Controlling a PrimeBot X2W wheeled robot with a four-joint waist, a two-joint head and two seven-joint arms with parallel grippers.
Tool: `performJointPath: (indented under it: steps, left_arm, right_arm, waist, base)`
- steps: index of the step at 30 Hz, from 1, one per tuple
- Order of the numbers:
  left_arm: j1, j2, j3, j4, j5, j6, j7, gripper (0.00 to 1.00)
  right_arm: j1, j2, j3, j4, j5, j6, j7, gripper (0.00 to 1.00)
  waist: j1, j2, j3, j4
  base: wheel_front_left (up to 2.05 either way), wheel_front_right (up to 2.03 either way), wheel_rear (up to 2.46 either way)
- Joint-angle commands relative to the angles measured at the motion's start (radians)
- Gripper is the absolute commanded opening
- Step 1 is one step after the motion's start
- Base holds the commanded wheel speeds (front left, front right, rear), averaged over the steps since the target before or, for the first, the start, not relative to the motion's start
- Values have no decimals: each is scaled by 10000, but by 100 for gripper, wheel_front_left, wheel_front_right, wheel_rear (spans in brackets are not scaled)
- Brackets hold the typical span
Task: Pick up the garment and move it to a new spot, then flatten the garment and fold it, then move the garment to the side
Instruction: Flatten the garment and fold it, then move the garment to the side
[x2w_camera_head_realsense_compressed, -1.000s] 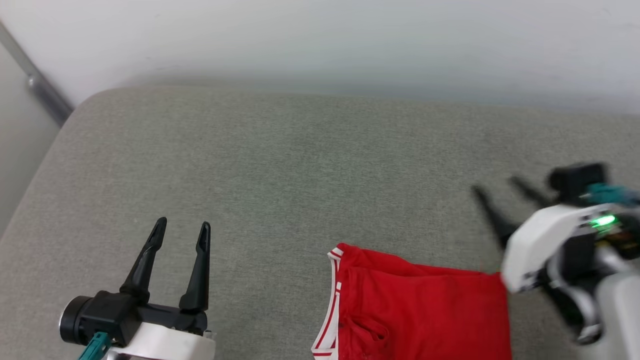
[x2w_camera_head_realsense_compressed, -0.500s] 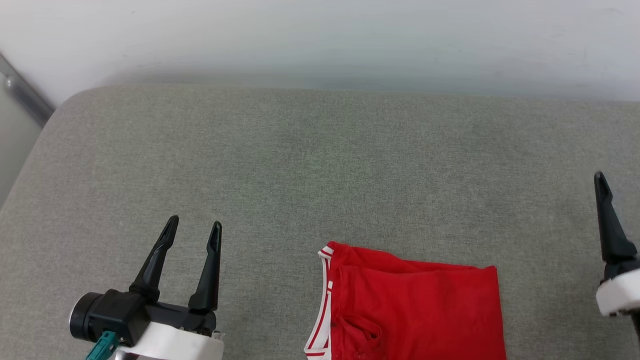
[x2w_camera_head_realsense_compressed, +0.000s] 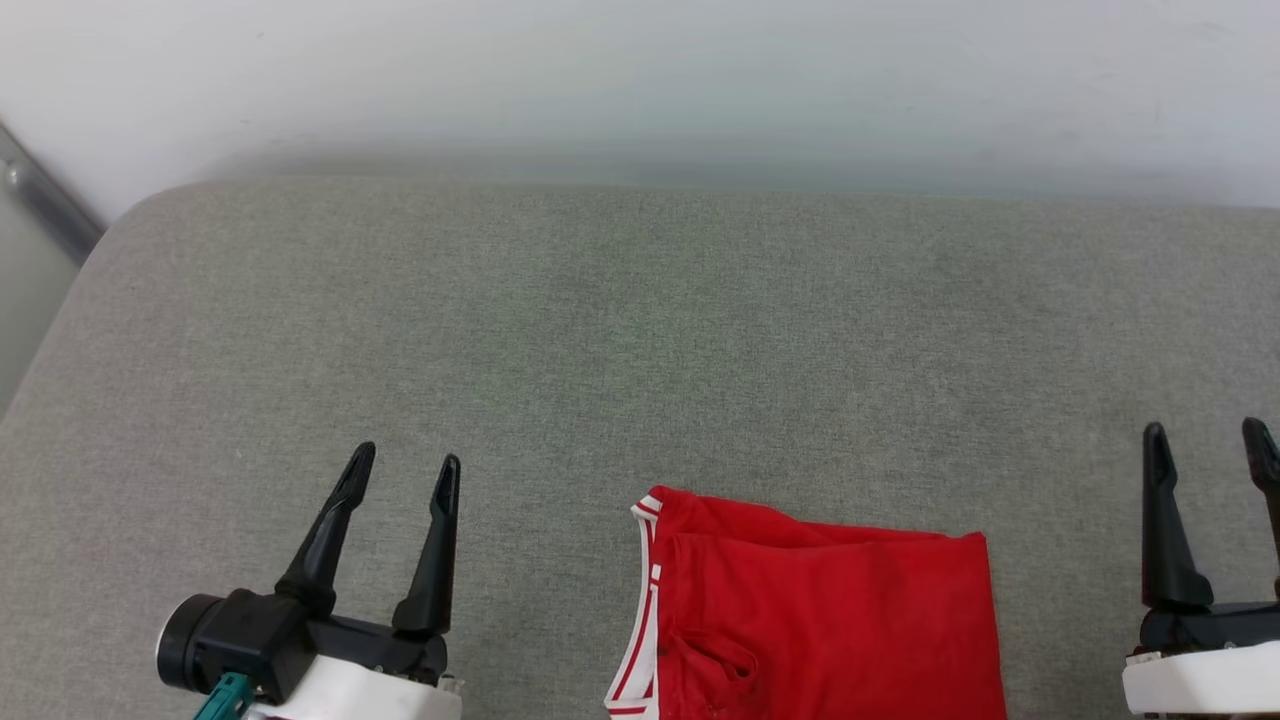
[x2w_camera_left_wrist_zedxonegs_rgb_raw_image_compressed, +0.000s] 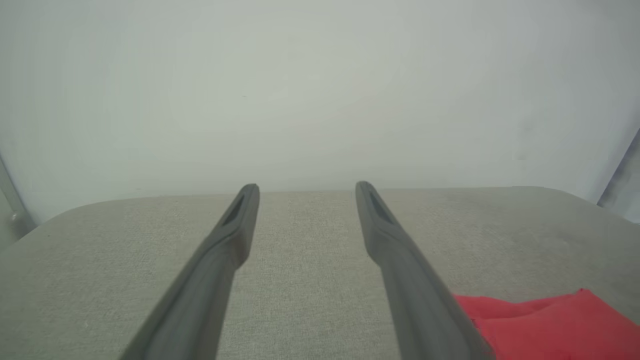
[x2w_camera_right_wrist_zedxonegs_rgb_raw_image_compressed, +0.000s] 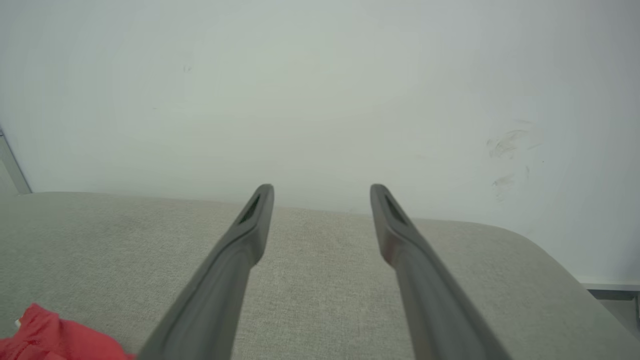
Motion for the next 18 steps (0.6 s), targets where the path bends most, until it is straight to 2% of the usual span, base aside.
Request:
performJointPath:
  steps: [1,13,18]
  left_arm:
    - [80,-5,-22,-23,18,-13,-21,100]
    - [50,54,-23,-8,1,-13,-21,100]
    - [51,83,-59,28,9,-13,-21,100]
  right_arm:
    - [63,90,5,-18,-49,-4,-97,100]
    - [114,367,28,127,121,-4,28,100]
    - [178,115,373,266,192,-4,1180,100]
  waist:
    - [-1,-1,-10,-6]
    - [-1,-1,-34,-5]
    - [-1,-1,84,-5]
  base:
    - [0,0,0]
    - [0,0,0]
    - [0,0,0]
